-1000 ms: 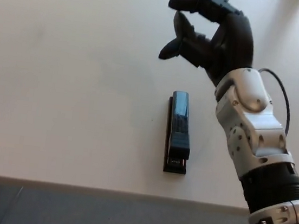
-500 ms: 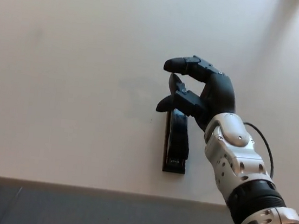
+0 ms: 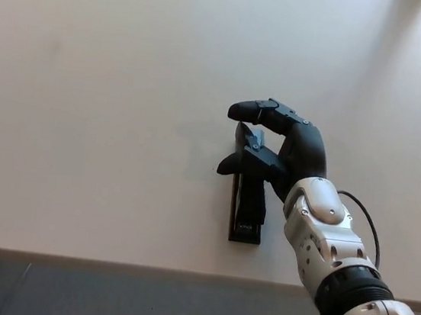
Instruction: The robot uses its right hand to press on the stapler that is in the middle of the desk
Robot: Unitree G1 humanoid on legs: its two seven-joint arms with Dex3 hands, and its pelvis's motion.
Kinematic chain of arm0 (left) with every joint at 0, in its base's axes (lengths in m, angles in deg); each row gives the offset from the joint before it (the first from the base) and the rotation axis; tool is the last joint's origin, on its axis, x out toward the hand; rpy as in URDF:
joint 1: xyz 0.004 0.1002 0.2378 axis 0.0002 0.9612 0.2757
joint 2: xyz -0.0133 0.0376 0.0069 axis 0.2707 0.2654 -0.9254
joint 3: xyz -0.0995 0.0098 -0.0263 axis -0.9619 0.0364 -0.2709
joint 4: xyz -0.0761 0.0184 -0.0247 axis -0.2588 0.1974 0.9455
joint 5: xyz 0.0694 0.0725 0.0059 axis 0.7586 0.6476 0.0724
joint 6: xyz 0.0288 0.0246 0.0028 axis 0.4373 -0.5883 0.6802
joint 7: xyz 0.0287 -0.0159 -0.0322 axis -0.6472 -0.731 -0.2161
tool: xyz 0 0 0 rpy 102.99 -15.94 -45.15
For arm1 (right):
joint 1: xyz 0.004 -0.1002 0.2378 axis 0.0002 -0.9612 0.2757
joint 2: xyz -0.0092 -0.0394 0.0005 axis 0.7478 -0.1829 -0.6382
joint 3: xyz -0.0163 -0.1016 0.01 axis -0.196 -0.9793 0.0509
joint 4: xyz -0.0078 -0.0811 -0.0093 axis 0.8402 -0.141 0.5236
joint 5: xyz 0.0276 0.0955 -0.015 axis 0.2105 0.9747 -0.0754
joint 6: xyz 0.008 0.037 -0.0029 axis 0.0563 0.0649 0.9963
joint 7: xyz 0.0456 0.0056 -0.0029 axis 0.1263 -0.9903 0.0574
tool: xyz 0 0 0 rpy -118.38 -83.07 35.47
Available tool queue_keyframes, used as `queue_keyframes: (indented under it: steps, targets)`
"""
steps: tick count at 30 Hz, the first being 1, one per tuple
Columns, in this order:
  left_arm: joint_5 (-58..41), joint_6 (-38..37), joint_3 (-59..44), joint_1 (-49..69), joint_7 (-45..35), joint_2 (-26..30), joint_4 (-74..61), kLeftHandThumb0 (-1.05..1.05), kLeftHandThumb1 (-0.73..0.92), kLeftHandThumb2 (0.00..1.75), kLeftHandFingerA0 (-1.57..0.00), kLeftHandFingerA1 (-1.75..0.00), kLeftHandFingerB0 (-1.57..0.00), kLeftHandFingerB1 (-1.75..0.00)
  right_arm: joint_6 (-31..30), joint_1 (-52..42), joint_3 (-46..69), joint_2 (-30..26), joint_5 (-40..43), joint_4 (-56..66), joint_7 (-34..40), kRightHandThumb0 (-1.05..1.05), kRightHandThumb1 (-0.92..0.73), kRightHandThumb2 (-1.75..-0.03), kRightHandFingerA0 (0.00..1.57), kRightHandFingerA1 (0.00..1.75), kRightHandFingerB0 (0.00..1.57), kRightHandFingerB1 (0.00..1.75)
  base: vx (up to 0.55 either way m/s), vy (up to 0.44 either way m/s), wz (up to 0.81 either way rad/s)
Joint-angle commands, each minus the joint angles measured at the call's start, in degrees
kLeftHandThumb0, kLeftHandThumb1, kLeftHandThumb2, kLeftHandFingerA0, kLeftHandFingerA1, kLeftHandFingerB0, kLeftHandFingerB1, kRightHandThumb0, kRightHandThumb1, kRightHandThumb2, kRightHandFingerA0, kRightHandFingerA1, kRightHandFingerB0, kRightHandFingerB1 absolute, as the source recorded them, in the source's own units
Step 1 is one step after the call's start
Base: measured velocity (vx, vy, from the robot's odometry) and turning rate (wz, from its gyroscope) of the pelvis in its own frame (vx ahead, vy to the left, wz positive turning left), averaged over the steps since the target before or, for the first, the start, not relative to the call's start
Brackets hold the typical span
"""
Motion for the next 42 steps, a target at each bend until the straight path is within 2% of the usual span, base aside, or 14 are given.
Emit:
queue_keyframes:
  steps: [1, 2, 4, 7, 12, 16, 20, 22, 30, 38, 42]
  targets:
    - [-0.2, -1.0, -0.2, 0.3, -0.3, 1.1, 0.0, -0.47, 0.92, 0.95, -0.01, -0.24, -0.01, -0.21, 1.6, -2.4, -1.0, 4.3, -1.9, -0.5, -0.5, -0.09, -0.72, -0.80, 1.23, 1.08, 0.83, 1.10, 0.00, 0.000, 0.00]
    - [-0.3, -1.2, -0.2, 0.5, -0.4, 1.1, -0.2, -0.46, 0.92, 0.95, -0.02, -0.25, -0.01, -0.21, 1.9, -3.1, -1.6, 4.5, -2.5, -0.6, -0.2, -0.08, -0.72, -0.82, 1.24, 1.08, 0.82, 1.08, 0.00, 0.000, 0.00]
    - [0.1, -0.8, 0.1, 0.6, 0.0, 1.2, -0.4, -0.46, 0.92, 0.94, -0.03, -0.26, -0.02, -0.22, 2.5, -4.6, -2.4, 4.3, -3.3, -2.2, -1.3, -0.06, -0.74, -0.81, 1.23, 1.10, 0.81, 1.12, 0.00, 0.000, 0.00]
    - [0.3, -0.6, 0.4, 0.4, 0.4, 1.2, -0.1, -0.46, 0.92, 0.94, -0.02, -0.26, -0.01, -0.21, 1.6, -5.3, -3.4, 4.3, -4.0, -3.4, -1.2, -0.08, -0.72, -0.80, 1.23, 1.07, 0.81, 1.13, 0.00, 0.000, 0.00]
    - [0.2, -0.5, 0.4, 0.8, 0.5, 1.1, -0.2, -0.47, 0.92, 0.93, -0.03, -0.27, -0.01, -0.21, 0.2, -8.0, -7.7, 4.4, -8.1, -7.0, -0.5, -0.14, -0.75, -0.73, 1.21, 1.12, 0.79, 1.16, 0.00, 0.000, 0.00]
    - [0.2, -1.4, 0.5, 2.0, 0.2, 1.0, -0.1, -0.46, 0.92, 0.95, -0.02, -0.27, -0.02, -0.23, -0.3, -10.4, -9.7, 4.4, -9.5, -8.8, -0.2, -0.10, -0.77, -0.73, 1.21, 1.08, 0.75, 1.16, 0.00, 0.000, 0.00]
    - [3.8, -3.6, 3.8, 10.9, 1.7, 1.2, -1.7, -0.45, 0.92, 0.97, -0.01, -0.26, -0.01, -0.20, 1.8, -21.1, -13.3, 4.9, -12.2, -10.3, 2.2, -0.12, -0.76, -0.71, 1.22, 1.15, 0.78, 1.16, 0.00, 0.000, 0.00]
    - [0.0, -2.9, 1.0, 14.2, -0.7, -0.4, -1.2, -0.46, 0.92, 0.96, -0.02, -0.25, -0.01, -0.19, 3.1, -25.6, -14.0, 4.8, -12.3, -10.9, 1.7, -0.15, -0.78, -0.67, 1.21, 1.12, 0.74, 1.16, 0.00, 0.000, 0.00]
    - [0.9, -7.1, 1.8, 26.7, -1.0, -1.8, 0.5, -0.46, 0.92, 0.96, -0.02, -0.25, -0.01, -0.19, 7.5, -40.7, -18.1, 4.9, -14.4, -11.9, 2.2, -0.15, -0.78, -0.67, 1.21, 1.12, 0.74, 1.16, 0.00, 0.000, 0.00]
    - [1.1, -7.4, 2.1, 28.6, -0.8, -2.3, 0.2, -0.46, 0.92, 0.96, -0.02, -0.25, -0.01, -0.19, 8.7, -43.2, -19.2, 4.5, -14.5, -11.9, 2.3, -0.15, -0.78, -0.67, 1.21, 1.12, 0.74, 1.16, 0.00, 0.000, 0.00]
    - [1.0, -6.7, 2.1, 27.2, -0.7, -2.3, -0.4, -0.46, 0.92, 0.96, -0.02, -0.25, -0.01, -0.19, 8.4, -41.4, -18.8, 4.4, -14.1, -11.6, 2.2, -0.15, -0.78, -0.67, 1.21, 1.12, 0.74, 1.16, 0.00, 0.000, 0.00]
